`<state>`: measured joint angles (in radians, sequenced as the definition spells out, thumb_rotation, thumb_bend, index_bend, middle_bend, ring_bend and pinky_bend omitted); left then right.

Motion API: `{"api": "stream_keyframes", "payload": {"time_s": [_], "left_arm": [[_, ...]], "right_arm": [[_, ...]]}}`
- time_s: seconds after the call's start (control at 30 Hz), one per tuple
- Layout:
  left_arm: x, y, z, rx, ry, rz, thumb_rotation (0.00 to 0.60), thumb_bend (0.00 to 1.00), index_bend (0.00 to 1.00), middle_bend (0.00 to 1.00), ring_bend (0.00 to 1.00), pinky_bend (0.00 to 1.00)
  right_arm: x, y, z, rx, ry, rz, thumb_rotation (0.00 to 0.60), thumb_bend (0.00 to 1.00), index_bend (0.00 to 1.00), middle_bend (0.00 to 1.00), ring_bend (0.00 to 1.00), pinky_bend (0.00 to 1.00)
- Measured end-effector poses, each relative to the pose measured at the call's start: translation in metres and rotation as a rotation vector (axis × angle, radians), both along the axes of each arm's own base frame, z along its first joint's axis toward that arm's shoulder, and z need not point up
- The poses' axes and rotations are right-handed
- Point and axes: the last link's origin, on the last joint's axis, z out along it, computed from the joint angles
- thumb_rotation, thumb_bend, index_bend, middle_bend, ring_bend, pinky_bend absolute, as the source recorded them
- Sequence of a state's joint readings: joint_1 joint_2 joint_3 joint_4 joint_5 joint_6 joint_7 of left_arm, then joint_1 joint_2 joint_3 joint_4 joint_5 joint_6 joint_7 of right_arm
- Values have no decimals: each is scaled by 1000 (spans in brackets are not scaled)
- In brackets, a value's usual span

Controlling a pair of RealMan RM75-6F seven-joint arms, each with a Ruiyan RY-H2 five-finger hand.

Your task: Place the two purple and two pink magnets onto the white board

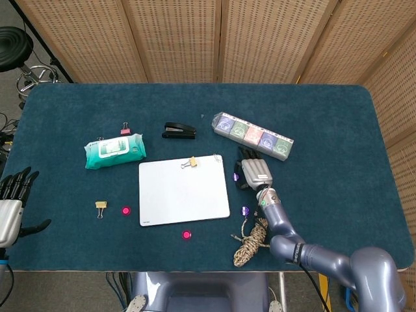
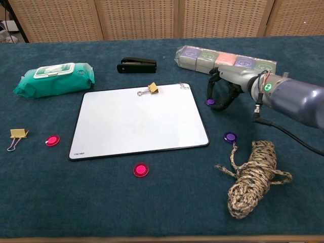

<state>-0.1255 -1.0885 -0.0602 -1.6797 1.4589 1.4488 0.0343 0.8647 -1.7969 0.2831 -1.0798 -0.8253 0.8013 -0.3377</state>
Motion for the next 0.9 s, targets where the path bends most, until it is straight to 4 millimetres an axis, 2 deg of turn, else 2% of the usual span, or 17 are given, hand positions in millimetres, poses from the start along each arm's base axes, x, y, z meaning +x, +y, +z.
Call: {"api": "stream_keyframes", "payload": {"time_s": [0.2, 0.57, 0.7, 0.9], "left_arm": [[0, 0, -1, -1, 2, 1, 600, 0, 0, 0, 0, 0], [0, 0, -1, -4, 3, 3, 600, 0, 0, 0, 0, 0], [0, 0, -2, -6, 2, 2, 600, 0, 0, 0, 0, 0], [1, -1, -1, -8, -3, -2, 600, 0, 0, 0, 0, 0]], "right_arm": [[0, 0, -2, 5, -6, -5, 600, 378, 487, 0, 0, 0], [7, 1, 1, 3, -28, 10, 600, 400, 535, 0, 0, 0], [17, 4, 3, 4, -49, 35, 600, 401, 541, 0, 0, 0], [47, 11, 7, 10, -86, 101, 600, 407, 542, 0, 0, 0]]}}
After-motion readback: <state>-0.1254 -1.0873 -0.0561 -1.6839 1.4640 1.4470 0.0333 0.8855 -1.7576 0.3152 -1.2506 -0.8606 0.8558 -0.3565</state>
